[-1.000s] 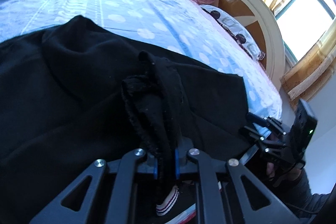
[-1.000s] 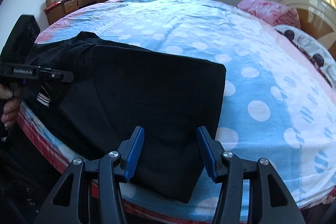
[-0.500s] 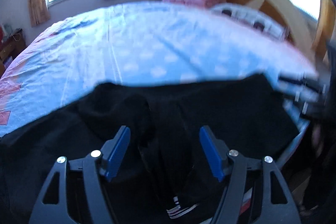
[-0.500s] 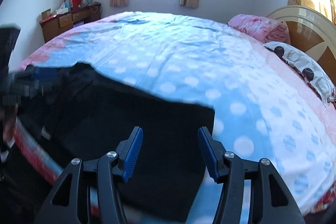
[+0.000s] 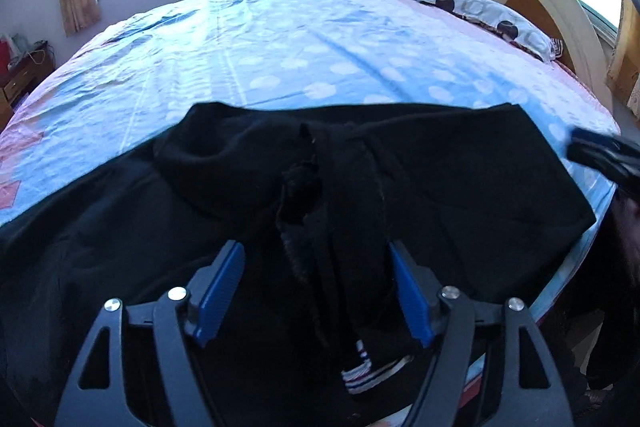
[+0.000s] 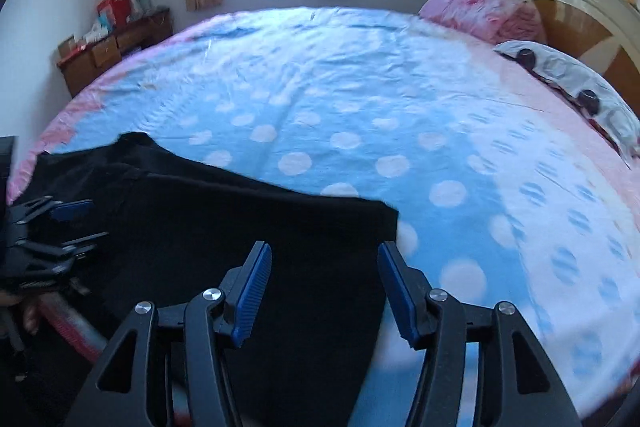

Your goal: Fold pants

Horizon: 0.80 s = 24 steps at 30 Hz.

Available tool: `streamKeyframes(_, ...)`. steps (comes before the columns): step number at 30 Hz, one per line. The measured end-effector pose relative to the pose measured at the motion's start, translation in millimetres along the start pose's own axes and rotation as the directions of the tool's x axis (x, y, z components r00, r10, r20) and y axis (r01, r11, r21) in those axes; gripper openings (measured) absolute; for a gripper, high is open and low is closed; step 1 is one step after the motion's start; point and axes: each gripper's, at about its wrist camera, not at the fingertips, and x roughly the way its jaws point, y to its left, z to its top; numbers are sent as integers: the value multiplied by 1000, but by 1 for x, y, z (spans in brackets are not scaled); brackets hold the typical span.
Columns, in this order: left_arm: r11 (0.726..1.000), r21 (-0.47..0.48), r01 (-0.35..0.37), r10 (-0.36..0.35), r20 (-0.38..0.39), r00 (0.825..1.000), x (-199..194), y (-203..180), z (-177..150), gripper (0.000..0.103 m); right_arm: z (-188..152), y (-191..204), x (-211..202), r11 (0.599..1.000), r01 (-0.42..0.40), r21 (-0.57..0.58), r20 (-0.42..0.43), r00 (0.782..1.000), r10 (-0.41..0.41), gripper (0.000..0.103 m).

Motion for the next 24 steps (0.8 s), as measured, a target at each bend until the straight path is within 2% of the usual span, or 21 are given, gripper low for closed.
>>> streamKeyframes(3, 1000, -4, -1, 1, 2, 1000, 0, 0, -2, 79, -25, 11, -15, 999, -34, 14, -30, 999, 34, 64)
streamKeyframes(8, 1000, 14, 5, -5, 3, 1000, 3, -3, -4, 87, -53, 18, 17, 1000, 10, 0, -149, 989, -10, 65)
streamKeyframes(9, 1000, 22, 0, 0, 7, 1000, 3, -5, -5, 89, -55, 18, 21, 1000, 9, 1, -153, 988, -8, 70)
streamKeyframes(11, 999, 39, -6, 5, 10, 1000, 4, -8, -6, 91, -56, 26, 21, 999, 18, -32, -147, 989, -23, 76)
streamKeyframes(13, 999, 32, 4, -4, 16, 1000, 2, -6, -6, 91, -52, 33, 17, 997, 40, -62, -145, 988, -49, 76)
streamKeyframes(18, 1000, 12, 26, -27, 20, 999, -3, 1, -7, 91, -41, 31, -9, 1000, -13, 13, -79, 997, 14, 76)
streamKeyframes(21, 999, -28, 27, -26, 52, 998, -13, 8, -6, 91, -32, 46, -19, 1000, 2, -28, -30, 1000, -3, 76)
streamKeyframes(24, 1000, -16, -2, 3, 48, 999, -17, 12, -6, 91, -12, 62, -16, 997, -62, -47, -4, 998, 62, 76)
